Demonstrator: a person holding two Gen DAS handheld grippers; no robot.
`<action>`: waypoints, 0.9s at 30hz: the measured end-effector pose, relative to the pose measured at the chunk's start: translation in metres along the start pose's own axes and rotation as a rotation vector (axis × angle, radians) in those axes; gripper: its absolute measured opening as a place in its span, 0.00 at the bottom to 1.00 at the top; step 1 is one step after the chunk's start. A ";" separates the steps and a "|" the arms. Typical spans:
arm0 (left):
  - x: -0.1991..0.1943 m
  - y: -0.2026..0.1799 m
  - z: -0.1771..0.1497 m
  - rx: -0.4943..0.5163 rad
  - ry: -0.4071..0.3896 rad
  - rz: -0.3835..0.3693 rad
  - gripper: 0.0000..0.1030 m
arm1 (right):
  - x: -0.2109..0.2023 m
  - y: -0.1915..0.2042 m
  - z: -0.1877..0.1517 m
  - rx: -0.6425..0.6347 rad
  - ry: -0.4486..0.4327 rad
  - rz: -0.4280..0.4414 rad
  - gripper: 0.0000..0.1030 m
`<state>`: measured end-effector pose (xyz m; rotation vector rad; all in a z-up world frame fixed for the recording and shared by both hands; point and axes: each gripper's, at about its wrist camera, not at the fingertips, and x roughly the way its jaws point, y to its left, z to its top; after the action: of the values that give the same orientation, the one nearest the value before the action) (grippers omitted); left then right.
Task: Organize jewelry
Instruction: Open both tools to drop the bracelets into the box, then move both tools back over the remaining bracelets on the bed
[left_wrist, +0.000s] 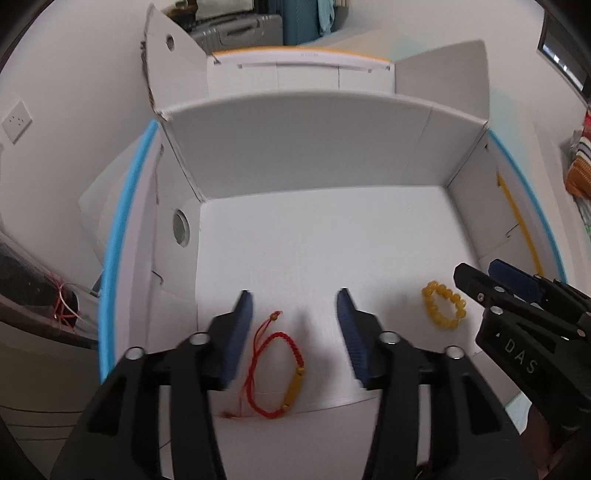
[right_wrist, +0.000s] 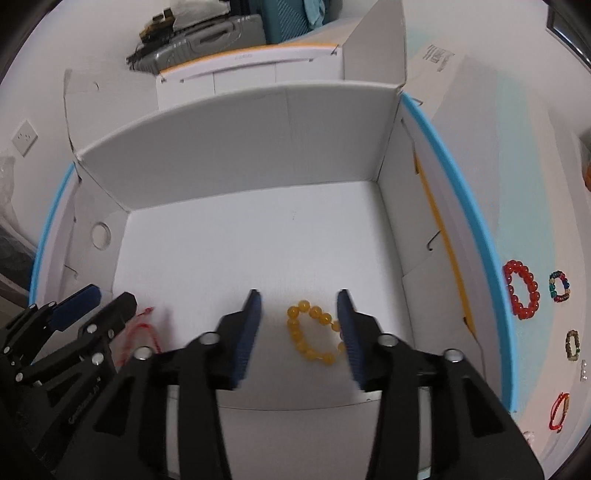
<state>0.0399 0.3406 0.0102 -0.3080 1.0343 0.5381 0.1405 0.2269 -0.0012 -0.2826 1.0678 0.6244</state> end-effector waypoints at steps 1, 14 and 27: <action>-0.004 0.000 0.000 0.000 -0.012 0.003 0.55 | -0.003 -0.001 0.000 0.001 -0.007 0.002 0.50; -0.069 -0.007 -0.010 0.006 -0.215 -0.015 0.94 | -0.059 -0.024 -0.010 0.010 -0.173 -0.049 0.89; -0.090 -0.049 -0.022 0.045 -0.264 -0.084 0.94 | -0.109 -0.079 -0.032 0.095 -0.280 -0.115 0.93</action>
<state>0.0149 0.2641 0.0777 -0.2322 0.7735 0.4645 0.1282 0.1115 0.0735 -0.1667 0.8029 0.4919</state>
